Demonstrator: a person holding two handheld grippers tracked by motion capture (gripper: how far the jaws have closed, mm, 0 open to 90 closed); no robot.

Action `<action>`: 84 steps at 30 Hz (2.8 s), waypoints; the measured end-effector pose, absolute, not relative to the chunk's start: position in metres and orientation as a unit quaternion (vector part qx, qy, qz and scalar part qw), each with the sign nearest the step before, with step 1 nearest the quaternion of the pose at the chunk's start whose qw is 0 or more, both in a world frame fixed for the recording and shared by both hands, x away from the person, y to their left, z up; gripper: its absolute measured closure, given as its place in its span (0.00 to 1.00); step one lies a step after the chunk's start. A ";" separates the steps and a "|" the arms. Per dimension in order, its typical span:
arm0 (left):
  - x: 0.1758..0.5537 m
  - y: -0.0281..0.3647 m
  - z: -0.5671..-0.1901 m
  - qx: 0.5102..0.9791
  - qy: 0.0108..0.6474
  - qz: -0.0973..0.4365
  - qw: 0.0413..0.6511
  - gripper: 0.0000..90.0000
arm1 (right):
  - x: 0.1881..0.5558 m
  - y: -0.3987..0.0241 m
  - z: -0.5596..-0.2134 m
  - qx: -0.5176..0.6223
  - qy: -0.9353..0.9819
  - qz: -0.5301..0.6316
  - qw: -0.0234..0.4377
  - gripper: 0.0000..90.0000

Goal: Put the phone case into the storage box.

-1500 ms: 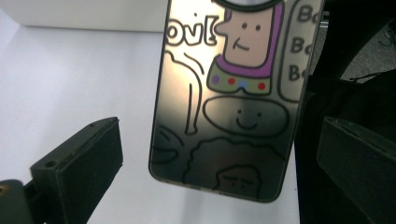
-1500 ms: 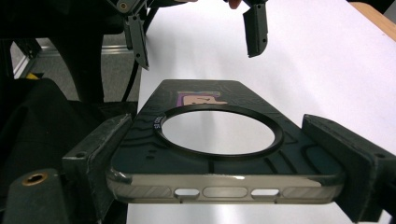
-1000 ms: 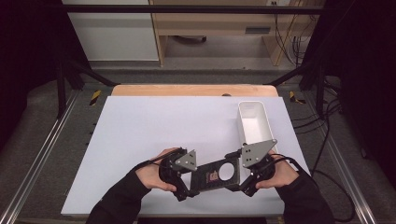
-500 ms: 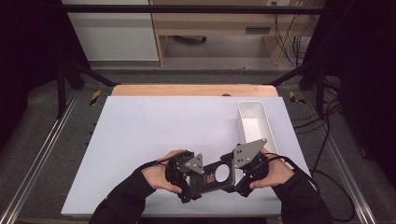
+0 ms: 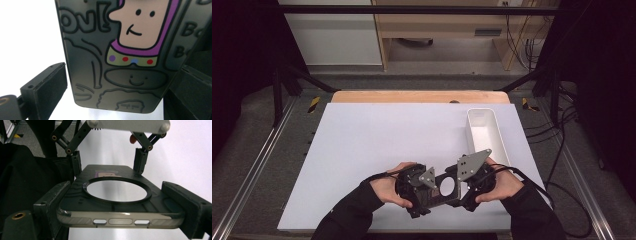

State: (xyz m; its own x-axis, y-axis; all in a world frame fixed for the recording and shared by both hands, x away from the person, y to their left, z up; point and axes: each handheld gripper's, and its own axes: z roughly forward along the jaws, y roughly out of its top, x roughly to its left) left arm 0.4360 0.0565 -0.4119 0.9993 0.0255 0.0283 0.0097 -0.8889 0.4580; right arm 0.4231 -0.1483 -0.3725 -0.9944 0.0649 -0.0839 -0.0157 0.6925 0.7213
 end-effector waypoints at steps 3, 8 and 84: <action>0.436 0.054 -0.413 0.974 0.007 0.019 0.227 0.04 | 0.424 -0.147 -0.373 0.013 0.920 0.388 0.052 0.13; 0.437 0.052 -0.414 0.976 0.002 0.023 0.218 0.07 | 0.423 -0.146 -0.373 0.010 0.921 0.385 0.052 0.14; 0.435 0.090 -0.419 0.912 0.059 0.057 0.402 0.13 | 0.412 -0.185 -0.375 0.071 0.850 0.512 0.096 0.02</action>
